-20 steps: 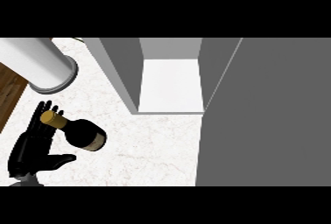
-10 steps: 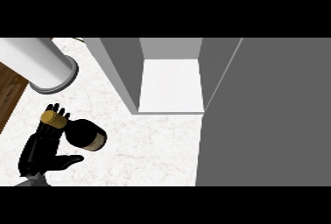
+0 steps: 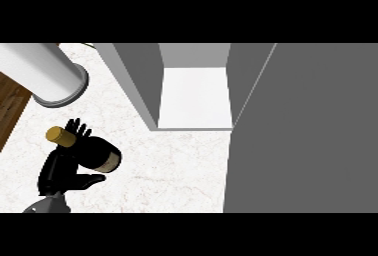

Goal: Pick up the wine, place it into the cabinet and close the cabinet

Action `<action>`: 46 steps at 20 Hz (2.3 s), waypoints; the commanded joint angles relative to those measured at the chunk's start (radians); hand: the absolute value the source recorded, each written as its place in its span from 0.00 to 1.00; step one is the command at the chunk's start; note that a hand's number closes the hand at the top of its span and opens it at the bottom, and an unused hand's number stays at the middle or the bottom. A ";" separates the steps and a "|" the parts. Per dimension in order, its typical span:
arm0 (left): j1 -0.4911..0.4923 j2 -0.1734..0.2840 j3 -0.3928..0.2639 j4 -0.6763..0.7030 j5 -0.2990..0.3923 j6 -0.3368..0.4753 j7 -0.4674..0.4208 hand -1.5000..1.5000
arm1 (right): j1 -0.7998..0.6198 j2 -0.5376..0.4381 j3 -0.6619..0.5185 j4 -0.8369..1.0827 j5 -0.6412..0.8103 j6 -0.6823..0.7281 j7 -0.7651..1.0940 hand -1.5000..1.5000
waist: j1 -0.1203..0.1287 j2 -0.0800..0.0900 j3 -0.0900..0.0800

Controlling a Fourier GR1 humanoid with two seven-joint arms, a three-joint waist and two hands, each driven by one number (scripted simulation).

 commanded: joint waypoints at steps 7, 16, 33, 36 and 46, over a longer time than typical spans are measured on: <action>-0.073 0.014 0.018 0.163 0.034 -0.041 -0.097 0.00 | 0.049 0.016 0.025 -0.152 -0.043 -0.013 0.052 0.00 | 0.000 0.001 -0.001; -0.109 0.029 -0.051 0.213 -0.021 -0.116 -0.161 1.00 | 0.043 0.015 -0.001 -0.170 -0.074 -0.020 0.085 0.00 | -0.003 0.001 -0.001; 0.104 -0.057 -0.110 -0.162 -0.155 0.163 -0.300 1.00 | 0.073 0.036 -0.009 -0.095 -0.045 0.025 -0.006 0.00 | 0.006 -0.001 0.001; 0.142 -0.050 -0.128 -0.304 -0.159 0.177 -0.248 1.00 | 0.081 0.027 -0.018 -0.103 -0.063 0.037 0.011 0.00 | 0.008 -0.002 0.001; 0.220 -0.134 -0.251 -0.633 -0.042 0.152 0.021 1.00 | 0.055 0.037 -0.023 -0.156 -0.076 0.019 0.063 0.00 | 0.004 -0.004 0.001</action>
